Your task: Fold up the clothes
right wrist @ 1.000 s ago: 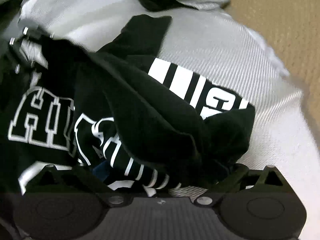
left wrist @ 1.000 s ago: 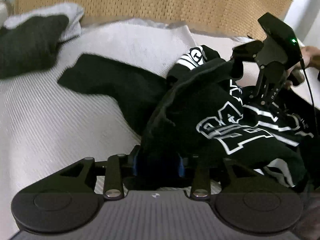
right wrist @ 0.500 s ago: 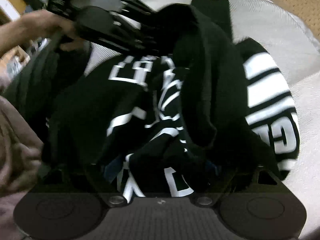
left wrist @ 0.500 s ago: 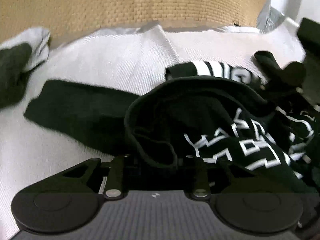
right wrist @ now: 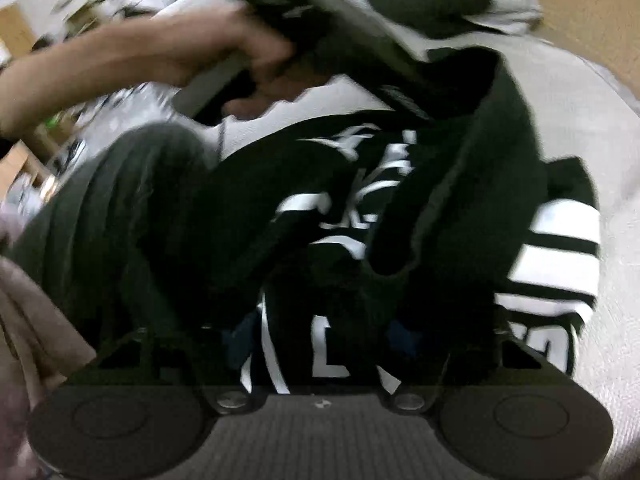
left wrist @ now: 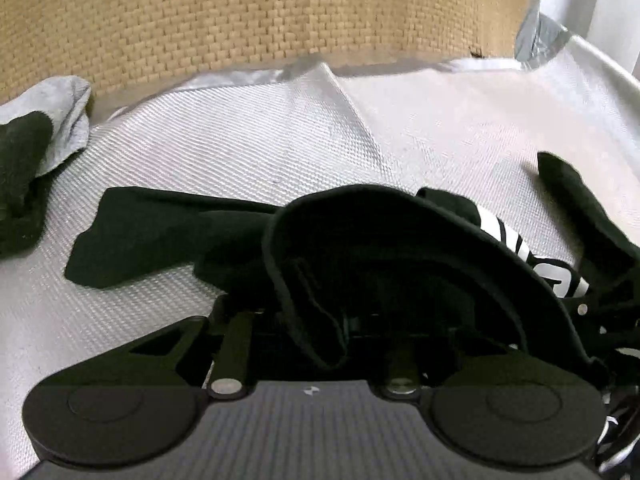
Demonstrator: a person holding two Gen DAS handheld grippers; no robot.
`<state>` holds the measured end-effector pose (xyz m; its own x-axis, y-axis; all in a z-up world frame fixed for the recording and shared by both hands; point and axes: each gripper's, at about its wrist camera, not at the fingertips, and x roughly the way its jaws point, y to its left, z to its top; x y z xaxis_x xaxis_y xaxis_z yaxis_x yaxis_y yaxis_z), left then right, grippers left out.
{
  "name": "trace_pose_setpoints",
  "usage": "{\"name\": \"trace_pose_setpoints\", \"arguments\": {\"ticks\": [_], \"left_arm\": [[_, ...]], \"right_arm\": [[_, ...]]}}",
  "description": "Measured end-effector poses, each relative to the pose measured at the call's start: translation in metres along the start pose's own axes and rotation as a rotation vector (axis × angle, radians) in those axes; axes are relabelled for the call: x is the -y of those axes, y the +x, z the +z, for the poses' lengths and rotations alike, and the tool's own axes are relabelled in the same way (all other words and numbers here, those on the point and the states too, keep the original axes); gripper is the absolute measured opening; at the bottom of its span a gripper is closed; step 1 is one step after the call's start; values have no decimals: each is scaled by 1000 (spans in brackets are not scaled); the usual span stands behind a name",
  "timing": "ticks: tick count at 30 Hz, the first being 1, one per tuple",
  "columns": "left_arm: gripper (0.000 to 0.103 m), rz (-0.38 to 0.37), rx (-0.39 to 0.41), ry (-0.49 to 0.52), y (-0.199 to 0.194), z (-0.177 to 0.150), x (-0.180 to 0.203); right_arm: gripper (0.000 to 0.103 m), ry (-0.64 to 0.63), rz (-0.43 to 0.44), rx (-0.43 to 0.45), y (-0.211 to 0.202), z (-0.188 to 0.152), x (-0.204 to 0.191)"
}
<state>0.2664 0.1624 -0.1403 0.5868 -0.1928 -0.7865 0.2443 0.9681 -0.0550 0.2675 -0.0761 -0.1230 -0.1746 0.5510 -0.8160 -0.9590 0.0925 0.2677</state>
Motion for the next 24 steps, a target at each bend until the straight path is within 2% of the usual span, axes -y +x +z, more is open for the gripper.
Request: {"name": "trace_pose_setpoints", "arguments": {"ticks": [2,4,6,8,9,11,12,14,17,18,21,24], "left_arm": [[21,-6,8,-1,-6,-3,-3],[17,-11,18,-5,-13,-5,-6],[13,-13,33,-11,-20,-6,-7],[11,-19,48,-20,-28,-7,-8],[11,-19,55,-26,-31,-8,-9],[10,-18,67,-36,-36,-8,-12],[9,-21,73,-48,-39,-8,-14],[9,-29,86,-74,-46,-8,-19],[9,-21,97,-95,-54,-7,-26],[9,-17,103,-91,-58,-6,-27],[9,-7,127,-75,-70,-1,-31],[9,3,180,-77,-85,11,-37]], "right_arm": [[67,38,-27,29,-14,-8,1],[66,15,-65,86,-31,-13,-1],[67,-6,-183,174,-49,-11,-4],[66,8,-259,256,-62,-16,-1],[66,12,-238,264,-63,-19,7],[66,38,-209,227,-51,-17,9],[65,36,-221,231,-42,-17,6],[58,34,-244,240,-26,-17,0],[32,62,-308,263,-20,-18,-3],[20,64,-327,273,-20,-18,-5],[14,70,-382,315,-34,-20,-11],[13,89,-457,372,-60,-25,-5]]}}
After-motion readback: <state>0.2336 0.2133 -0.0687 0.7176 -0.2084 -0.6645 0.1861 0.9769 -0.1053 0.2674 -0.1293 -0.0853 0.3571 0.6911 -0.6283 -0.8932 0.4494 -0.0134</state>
